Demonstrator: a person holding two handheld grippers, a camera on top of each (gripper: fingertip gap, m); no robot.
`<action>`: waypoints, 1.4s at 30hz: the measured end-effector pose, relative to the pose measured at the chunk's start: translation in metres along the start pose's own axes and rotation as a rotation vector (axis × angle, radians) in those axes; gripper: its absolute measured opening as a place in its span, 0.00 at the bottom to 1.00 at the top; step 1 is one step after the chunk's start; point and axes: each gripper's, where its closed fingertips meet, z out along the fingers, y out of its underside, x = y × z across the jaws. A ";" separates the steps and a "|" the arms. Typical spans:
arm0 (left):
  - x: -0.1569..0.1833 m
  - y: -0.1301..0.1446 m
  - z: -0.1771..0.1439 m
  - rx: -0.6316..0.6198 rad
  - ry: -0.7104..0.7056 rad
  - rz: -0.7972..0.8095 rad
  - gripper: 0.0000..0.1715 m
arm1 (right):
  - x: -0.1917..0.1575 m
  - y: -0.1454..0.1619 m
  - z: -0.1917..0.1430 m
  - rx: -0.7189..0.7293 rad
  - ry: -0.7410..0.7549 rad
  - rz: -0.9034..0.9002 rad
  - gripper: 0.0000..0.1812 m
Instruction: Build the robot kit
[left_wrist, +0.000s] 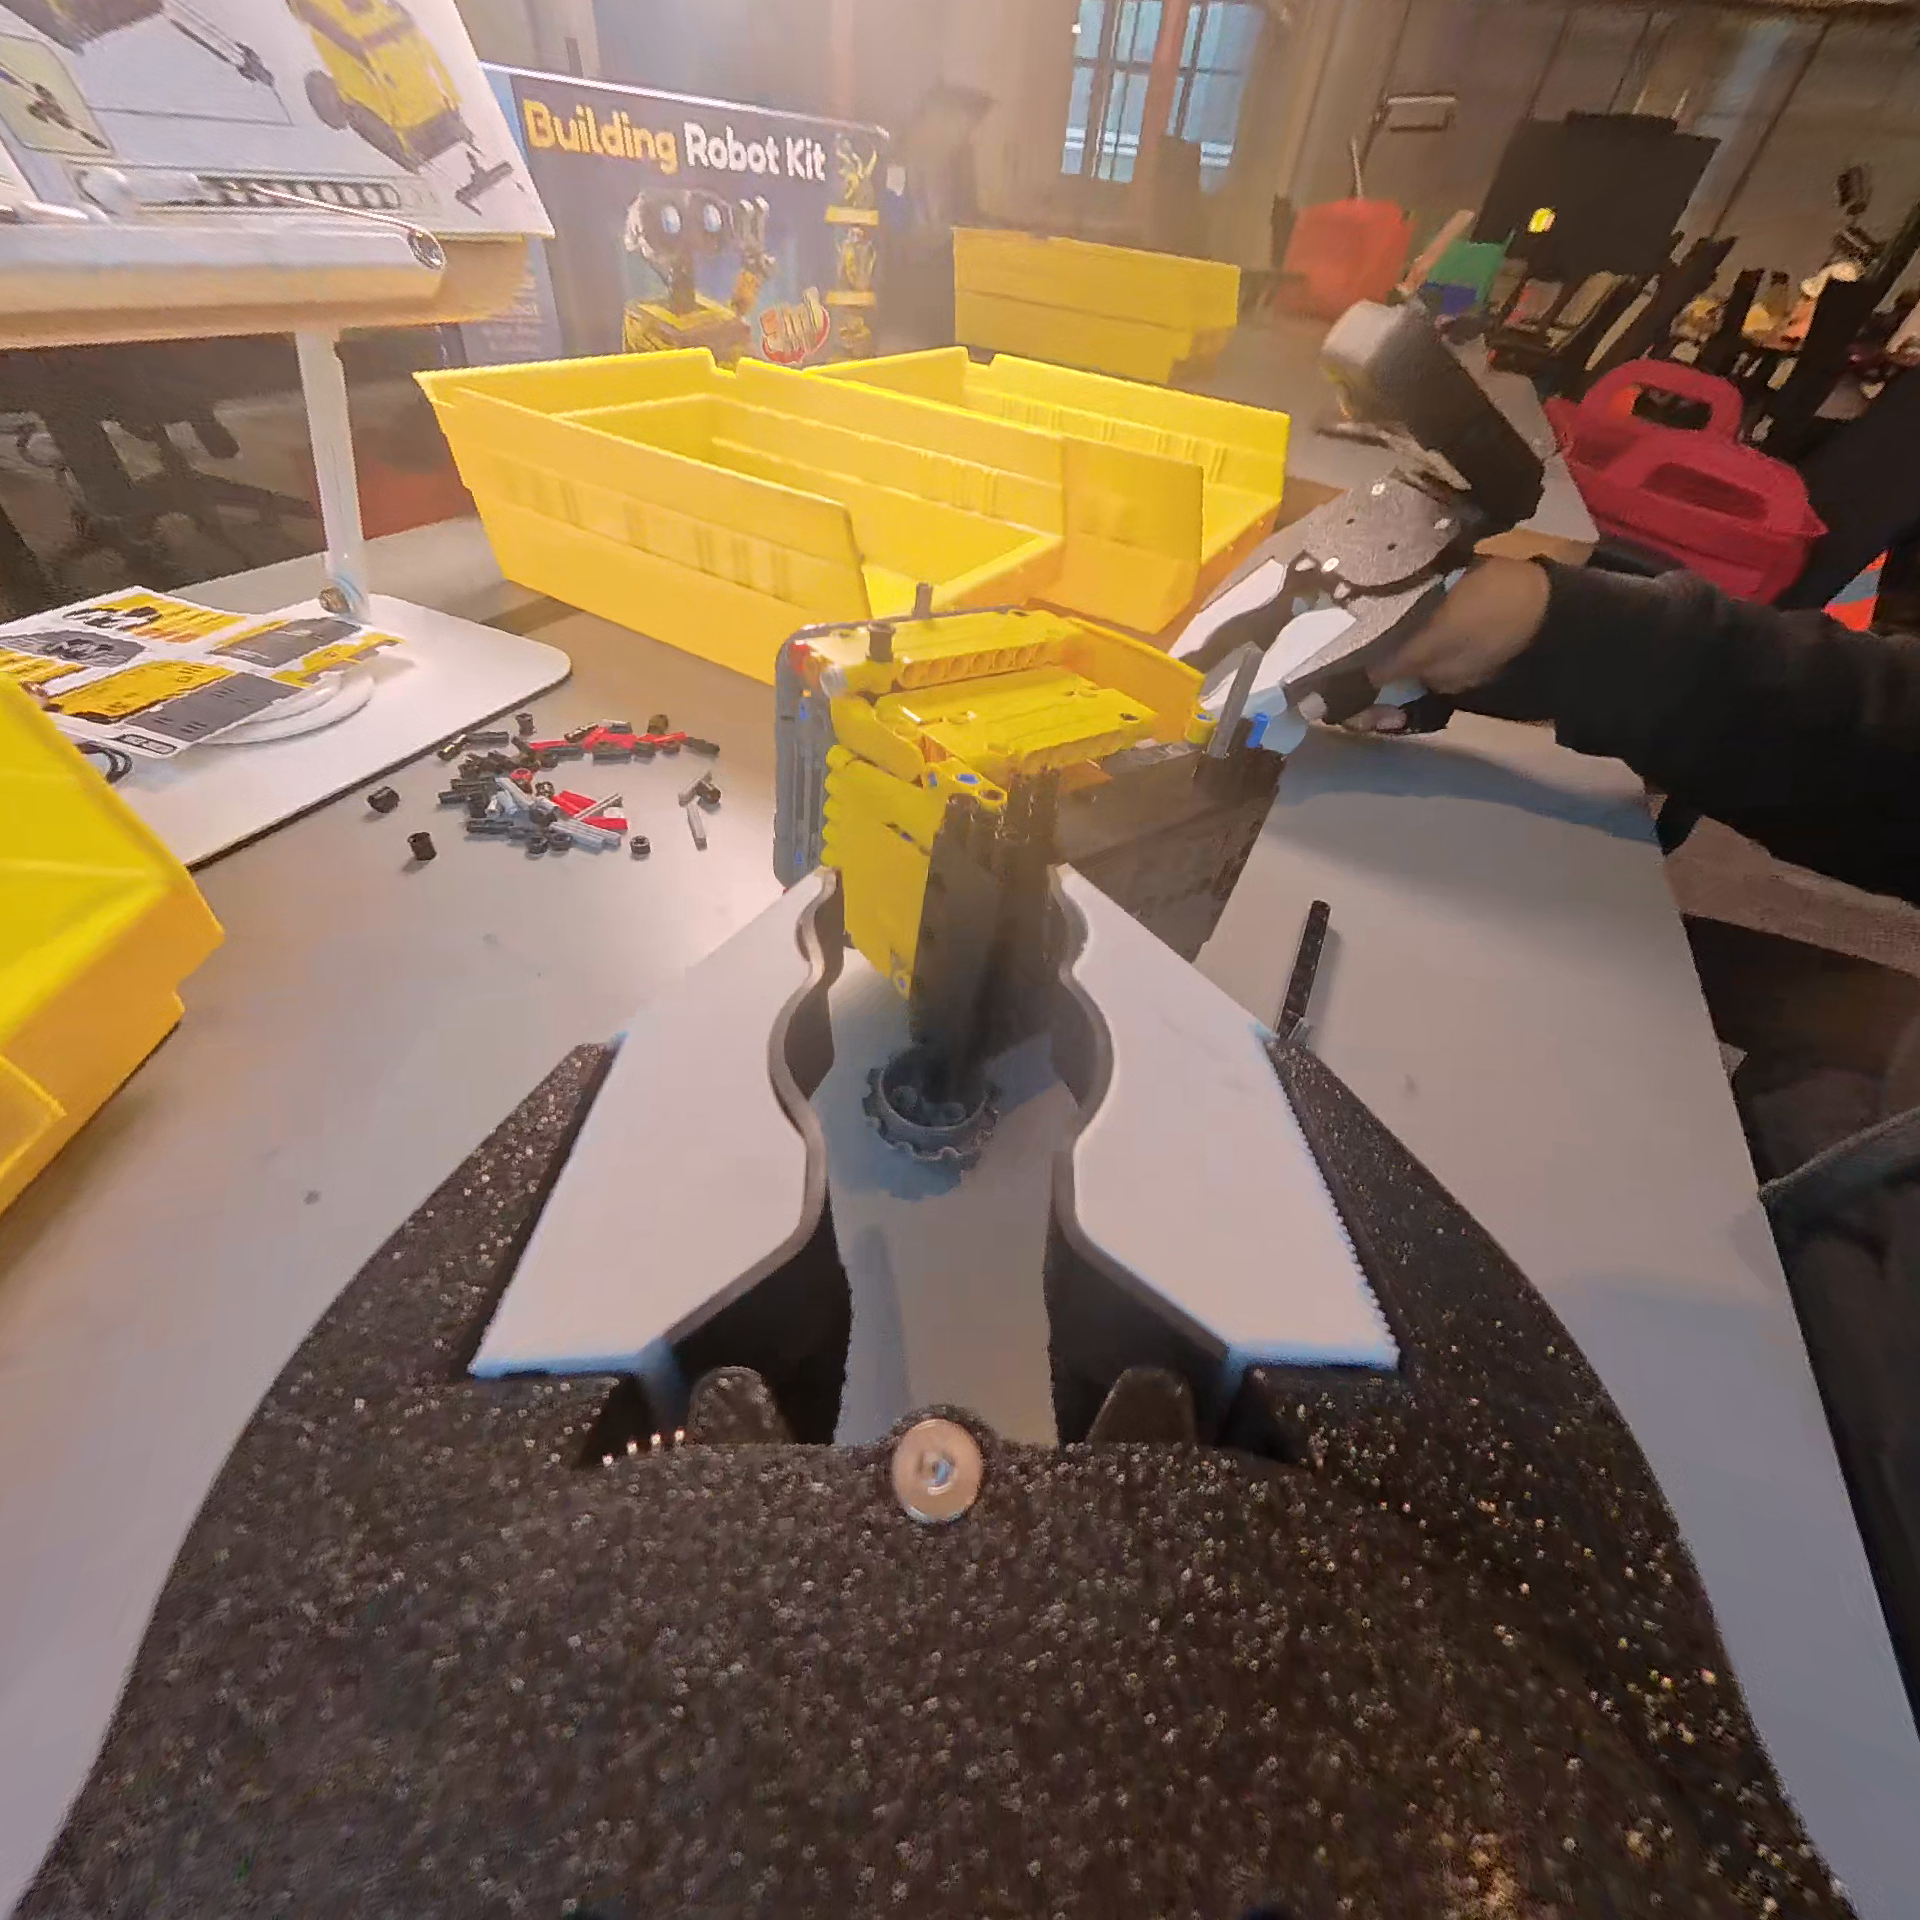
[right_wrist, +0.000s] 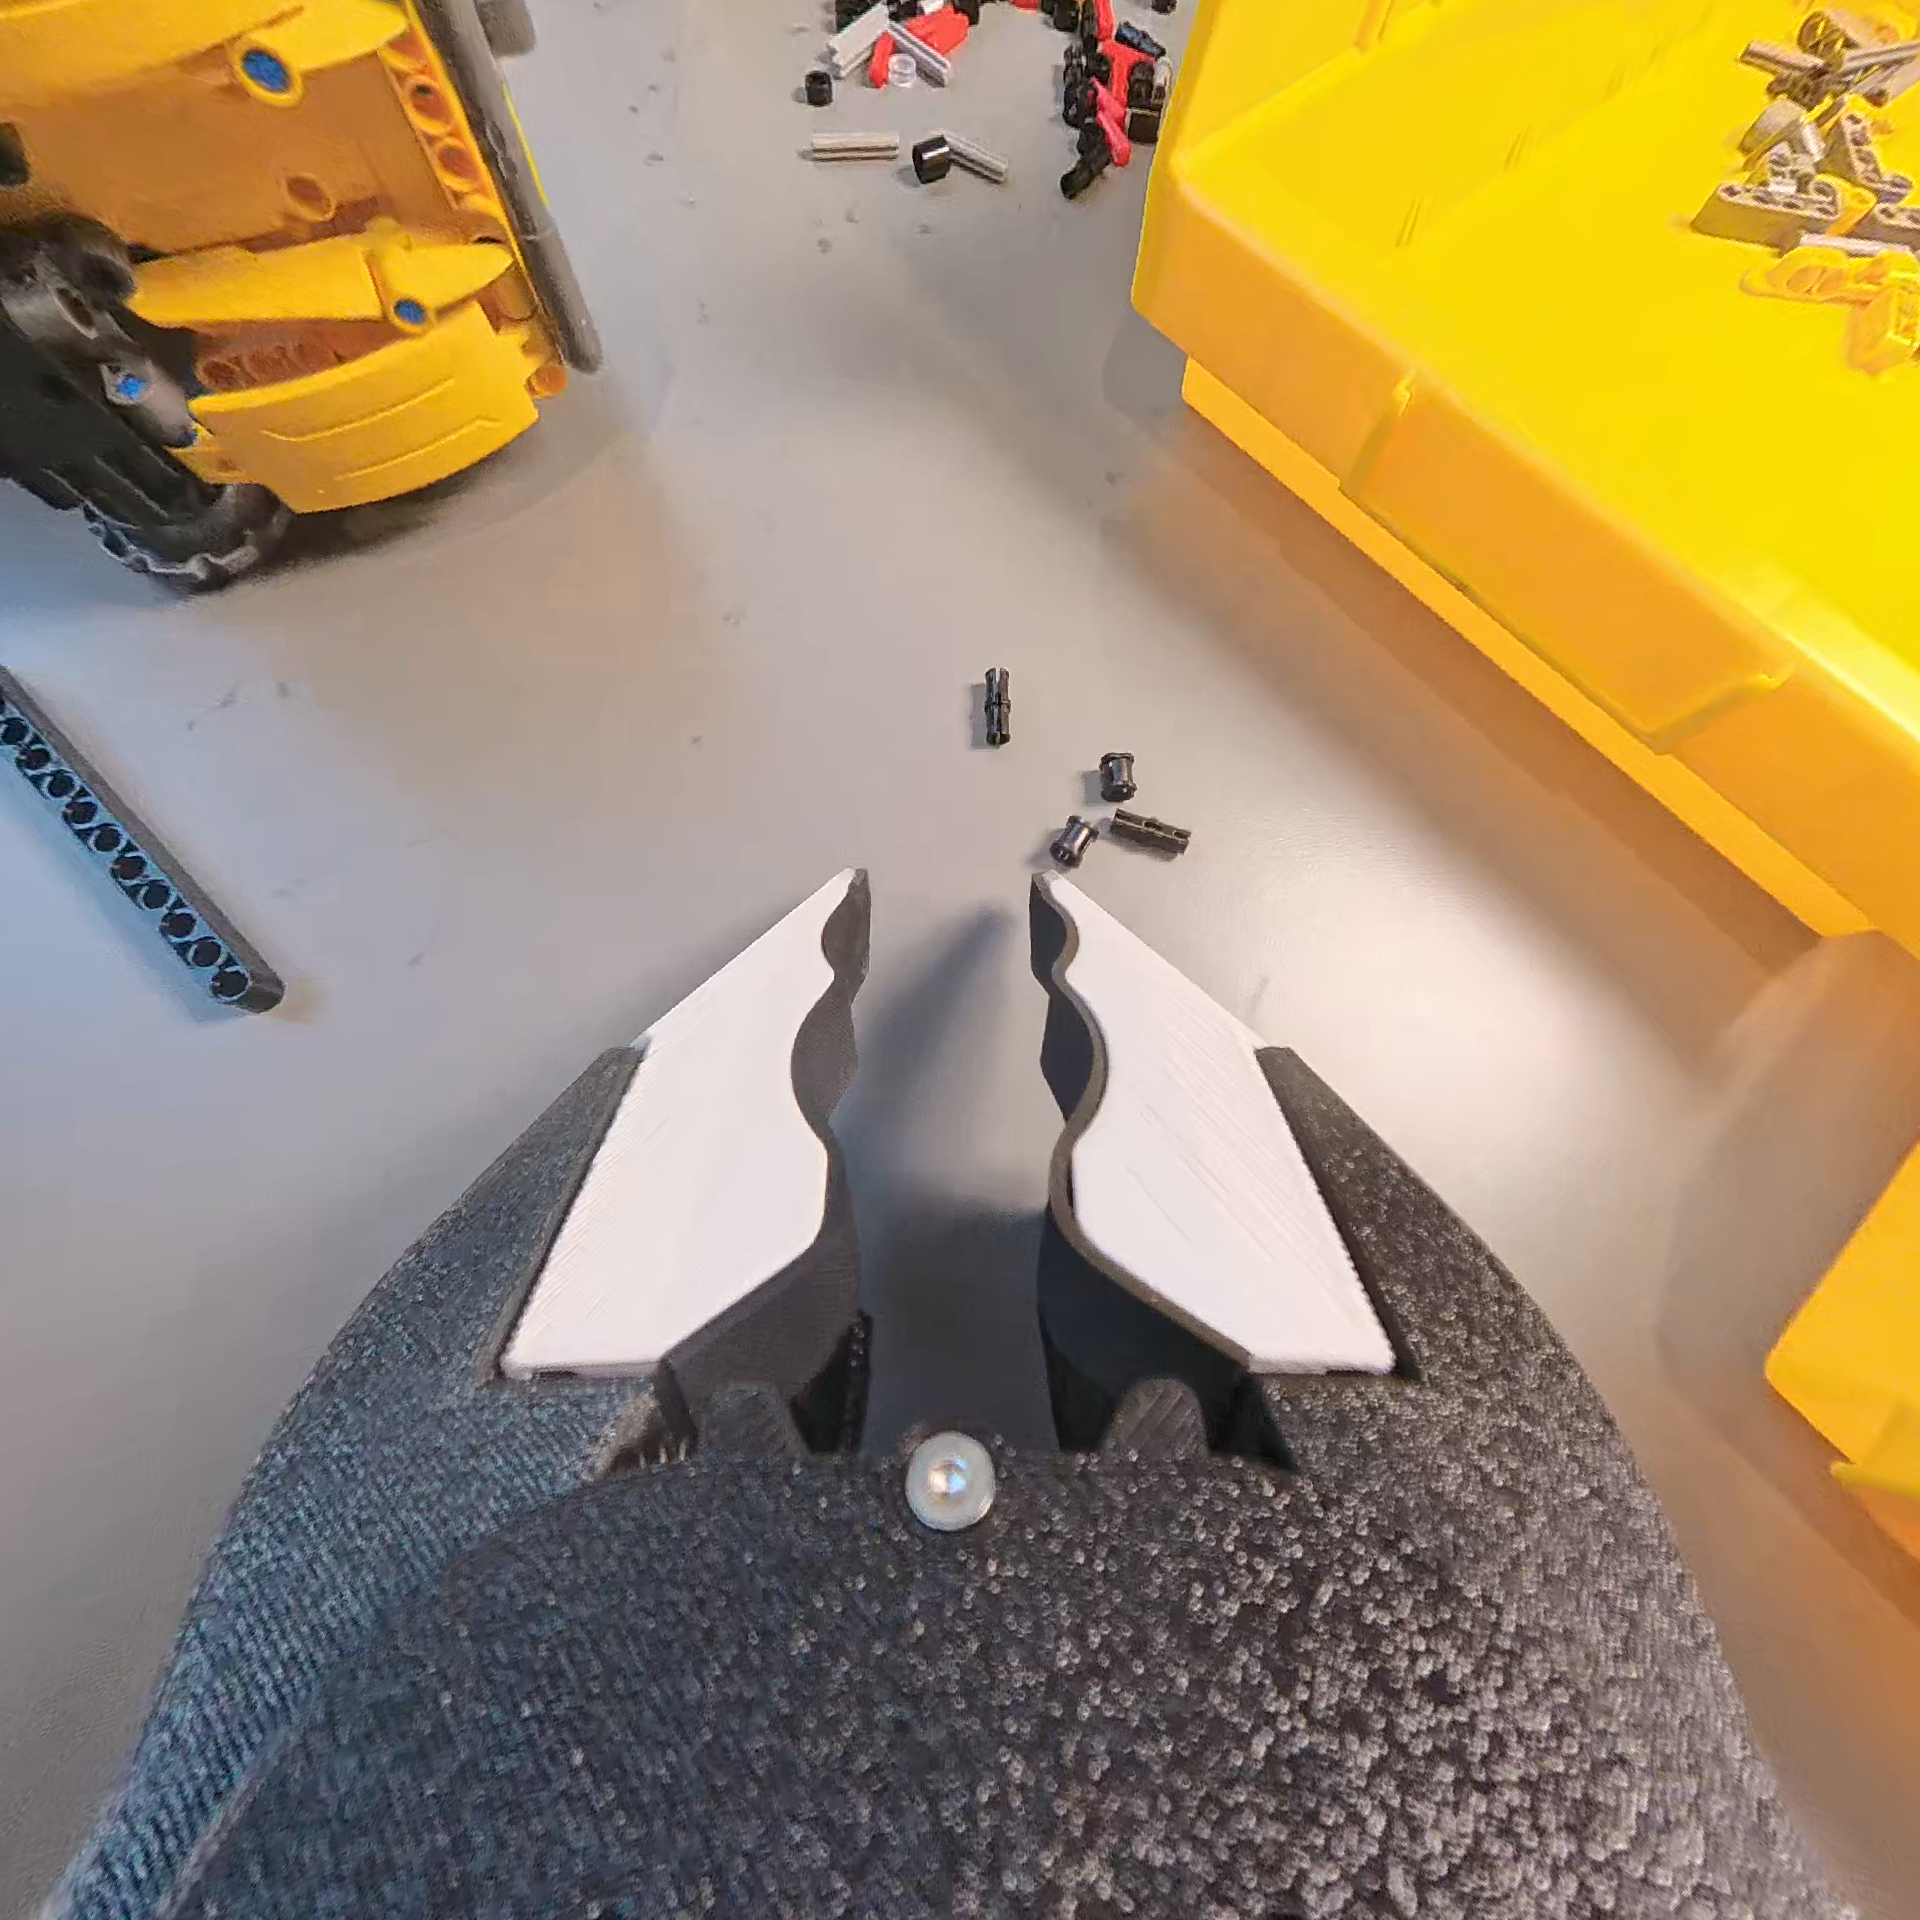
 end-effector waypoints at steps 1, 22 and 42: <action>0.002 0.002 0.004 -0.021 0.009 0.007 0.22 | 0.000 0.000 0.001 -0.007 -0.001 -0.004 0.17; 0.022 0.013 0.030 -0.149 0.056 0.059 0.30 | -0.127 -0.083 0.004 0.241 -0.317 -0.130 0.31; 0.032 0.015 0.031 -0.151 0.031 0.125 0.20 | 0.014 -0.007 -0.031 0.051 0.071 0.004 0.17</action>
